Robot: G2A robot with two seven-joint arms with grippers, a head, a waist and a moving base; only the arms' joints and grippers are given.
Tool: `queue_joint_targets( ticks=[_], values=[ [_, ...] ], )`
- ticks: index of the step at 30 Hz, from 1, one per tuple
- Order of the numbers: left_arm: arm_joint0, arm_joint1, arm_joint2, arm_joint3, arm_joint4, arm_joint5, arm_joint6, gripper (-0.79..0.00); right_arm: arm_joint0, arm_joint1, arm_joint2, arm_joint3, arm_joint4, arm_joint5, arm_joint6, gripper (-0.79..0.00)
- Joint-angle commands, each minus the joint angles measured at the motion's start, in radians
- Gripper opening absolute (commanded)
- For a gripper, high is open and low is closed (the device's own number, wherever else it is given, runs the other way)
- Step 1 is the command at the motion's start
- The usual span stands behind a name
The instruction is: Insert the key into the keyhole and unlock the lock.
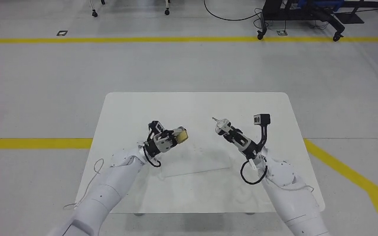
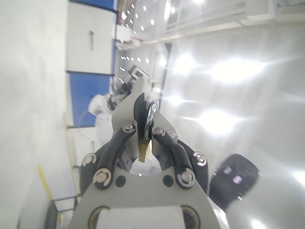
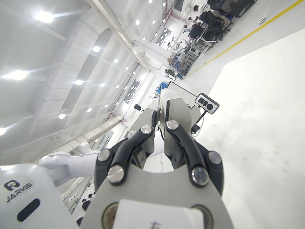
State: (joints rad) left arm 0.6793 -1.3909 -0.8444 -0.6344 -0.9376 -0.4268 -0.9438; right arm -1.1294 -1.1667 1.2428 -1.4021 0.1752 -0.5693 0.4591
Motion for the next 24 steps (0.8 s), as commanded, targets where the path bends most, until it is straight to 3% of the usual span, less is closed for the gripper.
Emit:
queue_joint_targets(
  ticks=[1,5,8,12,22,24],
  values=[
    [-0.008,-0.006,0.008,-0.045,0.066,0.046,0.259,-0.785,-0.026,-0.007,-0.012,-0.046,-0.161,0.071,-0.191,-0.785],
    [-0.017,-0.014,0.004,-0.132,0.099,0.123,0.387,-0.785,-0.067,-0.022,-0.062,-0.134,-0.308,0.206,-0.357,-0.785],
    [-0.016,-0.019,-0.007,-0.168,0.094,0.147,0.416,-0.785,-0.085,-0.031,-0.094,-0.171,-0.353,0.266,-0.416,-0.785],
    [0.001,-0.028,-0.025,-0.184,0.028,0.147,0.36,-0.785,-0.093,-0.039,-0.108,-0.19,-0.336,0.314,-0.422,-0.785],
    [0.001,-0.028,-0.025,-0.184,0.028,0.147,0.36,-0.785,-0.106,-0.039,-0.09,-0.203,-0.313,0.315,-0.397,-0.785],
    [0.025,-0.027,-0.02,-0.205,0.079,0.112,0.388,-0.785,-0.108,-0.039,-0.091,-0.205,-0.313,0.316,-0.396,-0.785]
  ],
)
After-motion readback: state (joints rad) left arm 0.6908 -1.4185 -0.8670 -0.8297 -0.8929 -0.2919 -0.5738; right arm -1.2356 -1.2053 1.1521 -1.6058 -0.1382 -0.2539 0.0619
